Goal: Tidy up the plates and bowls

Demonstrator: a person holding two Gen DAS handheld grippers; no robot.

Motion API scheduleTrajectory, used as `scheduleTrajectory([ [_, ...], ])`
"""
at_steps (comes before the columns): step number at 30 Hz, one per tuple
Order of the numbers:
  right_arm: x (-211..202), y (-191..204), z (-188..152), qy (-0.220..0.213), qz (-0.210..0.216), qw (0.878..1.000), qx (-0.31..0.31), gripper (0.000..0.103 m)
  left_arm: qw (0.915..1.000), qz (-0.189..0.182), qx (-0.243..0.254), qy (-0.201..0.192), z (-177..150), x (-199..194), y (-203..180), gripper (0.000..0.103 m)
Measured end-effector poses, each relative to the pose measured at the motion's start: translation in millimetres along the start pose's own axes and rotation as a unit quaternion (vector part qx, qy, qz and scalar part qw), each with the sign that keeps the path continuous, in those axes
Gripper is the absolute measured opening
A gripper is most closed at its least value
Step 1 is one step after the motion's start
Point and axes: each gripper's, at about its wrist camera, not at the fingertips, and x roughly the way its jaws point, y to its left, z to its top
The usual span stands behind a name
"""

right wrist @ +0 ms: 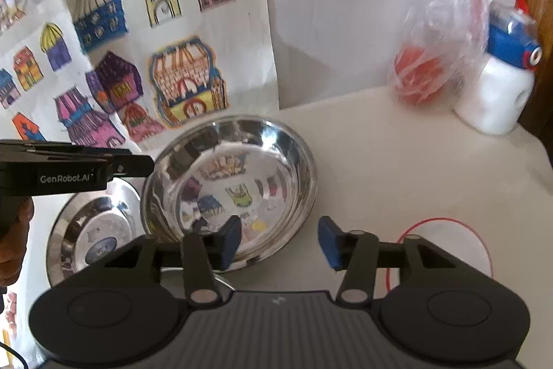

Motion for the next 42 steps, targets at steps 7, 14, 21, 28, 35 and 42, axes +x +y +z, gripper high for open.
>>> scheduleTrajectory([
  [7, -46.7, 10.7, -7.5, -0.063, 0.018, 0.998, -0.001, 0.089, 0.9992, -0.007, -0.014, -0.037, -4.7, -31.7, 11.0, 0.066],
  [14, -109.4, 60.9, -42.7, -0.153, 0.061, 0.984, -0.062, 0.102, 0.9953, -0.018, -0.023, -0.092, -21.5, -84.5, 32.7, 0.092],
  [21, -145.1, 118.9, -96.6, -0.212, 0.104, 0.970, -0.048, 0.103, 0.9904, 0.002, 0.008, -0.138, -57.4, -133.1, 59.5, 0.099],
  [28, -137.7, 162.4, -138.7, -0.202, 0.101, 0.974, -0.025, 0.103, 0.9865, 0.001, 0.020, -0.162, -101.7, -156.5, 86.2, 0.102],
  [35, -105.3, 177.8, -166.7, -0.132, 0.114, 0.984, 0.048, 0.103, 0.9868, -0.003, 0.033, -0.158, -132.1, -156.9, 110.4, 0.102],
  [42, -71.6, 174.1, -157.1, -0.067, 0.124, 0.986, 0.093, 0.103, 0.9915, -0.010, 0.017, -0.128, -136.6, -133.9, 134.2, 0.102],
])
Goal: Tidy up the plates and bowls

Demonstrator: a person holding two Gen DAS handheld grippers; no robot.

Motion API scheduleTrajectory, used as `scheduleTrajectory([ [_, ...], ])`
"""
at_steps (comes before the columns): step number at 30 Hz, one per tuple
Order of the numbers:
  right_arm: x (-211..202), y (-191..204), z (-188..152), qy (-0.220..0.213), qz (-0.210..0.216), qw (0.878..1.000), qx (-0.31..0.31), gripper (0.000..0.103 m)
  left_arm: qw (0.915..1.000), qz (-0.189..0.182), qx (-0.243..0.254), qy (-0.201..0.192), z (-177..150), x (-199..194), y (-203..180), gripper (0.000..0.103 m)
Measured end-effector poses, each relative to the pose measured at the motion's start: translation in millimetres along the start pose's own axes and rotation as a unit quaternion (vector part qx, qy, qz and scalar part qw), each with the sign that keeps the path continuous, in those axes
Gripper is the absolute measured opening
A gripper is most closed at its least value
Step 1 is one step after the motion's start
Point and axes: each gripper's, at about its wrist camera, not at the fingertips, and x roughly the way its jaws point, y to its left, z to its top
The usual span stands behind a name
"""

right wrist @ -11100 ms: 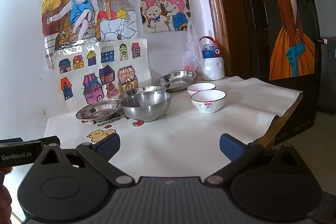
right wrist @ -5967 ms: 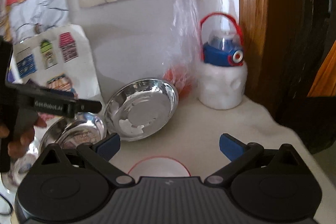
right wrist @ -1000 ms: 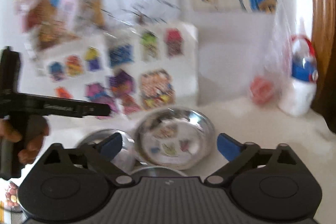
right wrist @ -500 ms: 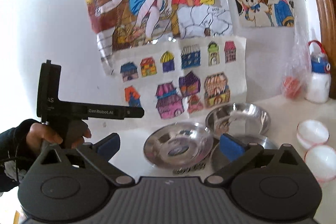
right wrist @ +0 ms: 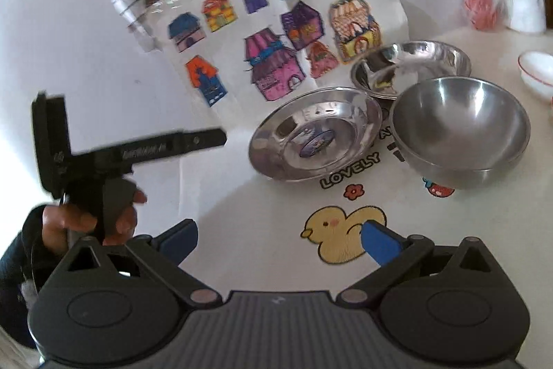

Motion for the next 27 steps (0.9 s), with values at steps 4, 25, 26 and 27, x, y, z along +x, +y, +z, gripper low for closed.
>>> scheduleTrajectory([
  [4, 10.0, -4.8, 8.1, -0.009, 0.000, 0.999, 0.035, 0.103, 0.9998, -0.007, 0.009, 0.015, -1.4, 11.7, 6.3, 0.102],
  [25, 46.9, -24.4, 20.2, -0.064, -0.036, 0.991, 0.114, 0.102, 0.9971, -0.060, 0.011, 0.045, 13.7, 66.3, 3.0, 0.102],
  [26, 48.1, -25.5, 20.3, -0.064, -0.037, 0.990, 0.117, 0.101, 0.9970, -0.061, 0.012, 0.046, 14.8, 68.3, 2.6, 0.102],
  [27, 48.8, -26.1, 20.2, -0.065, -0.038, 0.990, 0.118, 0.101, 0.9969, -0.062, 0.013, 0.047, 15.5, 70.2, 2.2, 0.102],
])
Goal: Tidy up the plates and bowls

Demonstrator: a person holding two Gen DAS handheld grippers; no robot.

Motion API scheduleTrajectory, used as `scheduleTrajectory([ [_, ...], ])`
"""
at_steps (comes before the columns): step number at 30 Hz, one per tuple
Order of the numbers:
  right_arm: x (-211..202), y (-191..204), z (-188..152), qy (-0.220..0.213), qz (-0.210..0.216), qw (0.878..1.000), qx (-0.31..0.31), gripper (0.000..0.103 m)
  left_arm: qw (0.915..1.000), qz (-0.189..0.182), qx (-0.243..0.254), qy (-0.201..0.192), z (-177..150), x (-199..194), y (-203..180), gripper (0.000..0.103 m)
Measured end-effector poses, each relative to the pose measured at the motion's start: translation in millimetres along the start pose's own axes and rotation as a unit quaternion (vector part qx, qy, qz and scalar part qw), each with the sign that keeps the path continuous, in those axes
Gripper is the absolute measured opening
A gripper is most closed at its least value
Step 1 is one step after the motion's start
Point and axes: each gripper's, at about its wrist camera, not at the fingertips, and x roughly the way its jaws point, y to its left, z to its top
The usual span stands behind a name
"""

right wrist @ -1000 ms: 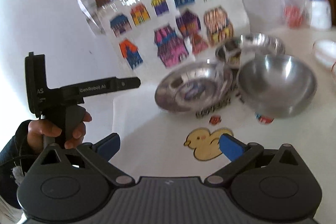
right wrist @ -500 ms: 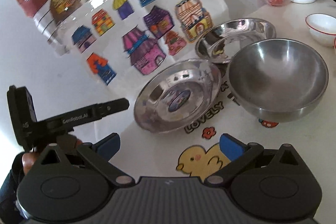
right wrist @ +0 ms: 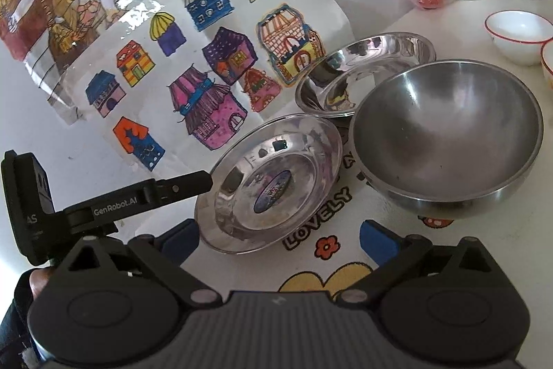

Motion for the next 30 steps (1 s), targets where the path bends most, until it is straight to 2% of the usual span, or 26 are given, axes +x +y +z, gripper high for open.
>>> scheduleTrajectory([
  [12, 5.9, -0.7, 0.5, -0.013, -0.008, 1.000, -0.004, 0.092, 1.0000, -0.005, -0.005, 0.006, 1.1, 7.9, 3.1, 0.099],
  [18, 10.1, 3.8, 0.3, -0.015, -0.014, 1.000, -0.018, 0.082, 0.9998, -0.009, -0.014, 0.012, 0.1, 10.8, 4.8, 0.086],
  [20, 11.1, 4.2, 0.1, -0.015, -0.012, 1.000, -0.020, 0.070, 0.9997, -0.011, -0.018, 0.016, -0.1, 11.6, 4.9, 0.078],
  [24, 12.5, 3.9, 0.2, -0.019, -0.020, 0.999, -0.022, 0.061, 0.9992, -0.015, -0.026, 0.026, -0.7, 14.5, 5.3, 0.067],
  [27, 12.6, 2.1, 0.2, -0.022, -0.022, 0.999, -0.018, 0.054, 0.9991, -0.016, -0.031, 0.026, -0.9, 15.1, 5.1, 0.054],
  [30, 13.1, 1.0, -0.1, -0.025, -0.030, 0.999, -0.016, 0.042, 0.9987, -0.017, -0.038, 0.028, 0.1, 16.0, 5.2, 0.043],
])
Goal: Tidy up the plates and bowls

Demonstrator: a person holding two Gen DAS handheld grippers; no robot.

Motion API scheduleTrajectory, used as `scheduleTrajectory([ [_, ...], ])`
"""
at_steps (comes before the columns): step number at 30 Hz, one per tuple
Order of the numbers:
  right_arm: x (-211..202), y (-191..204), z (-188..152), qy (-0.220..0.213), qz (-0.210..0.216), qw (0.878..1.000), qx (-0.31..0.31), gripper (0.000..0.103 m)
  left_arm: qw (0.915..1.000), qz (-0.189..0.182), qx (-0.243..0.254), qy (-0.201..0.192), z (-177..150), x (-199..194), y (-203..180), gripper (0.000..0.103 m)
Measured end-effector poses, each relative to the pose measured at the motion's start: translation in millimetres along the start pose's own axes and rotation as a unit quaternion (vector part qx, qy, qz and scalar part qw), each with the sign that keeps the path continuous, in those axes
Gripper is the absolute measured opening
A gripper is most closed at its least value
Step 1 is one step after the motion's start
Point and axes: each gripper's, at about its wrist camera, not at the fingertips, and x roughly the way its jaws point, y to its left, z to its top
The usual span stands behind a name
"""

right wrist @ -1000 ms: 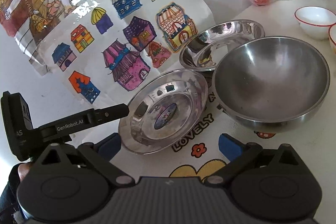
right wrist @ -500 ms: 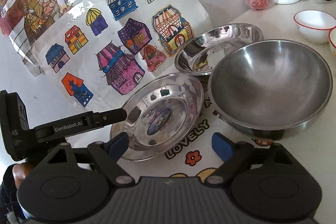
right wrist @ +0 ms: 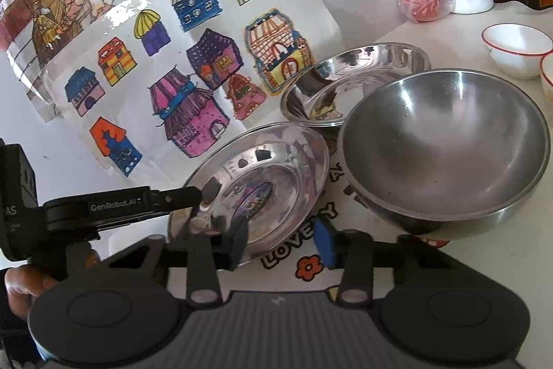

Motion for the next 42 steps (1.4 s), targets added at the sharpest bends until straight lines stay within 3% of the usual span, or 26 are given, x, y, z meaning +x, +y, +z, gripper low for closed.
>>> scheduleTrajectory([
  [2, -0.2, -2.1, -0.4, -0.002, -0.002, 1.000, 0.005, 0.033, 1.0000, -0.002, -0.003, 0.003, 0.4, 0.7, -0.2, 0.037],
  [9, -0.5, -4.3, -1.7, -0.001, 0.000, 1.000, 0.014, 0.024, 0.9997, -0.014, -0.018, 0.010, -0.3, 1.6, -1.5, 0.018],
  [24, -28.5, -0.2, -22.0, 0.005, 0.025, 1.000, -0.007, 0.022, 0.9988, -0.017, -0.045, 0.006, -26.6, -30.3, -0.3, 0.017],
  [42, -82.7, -17.0, -47.7, 0.004, 0.029, 0.997, -0.069, 0.022, 0.9985, -0.023, -0.047, -0.016, -89.0, -76.3, -29.6, 0.017],
])
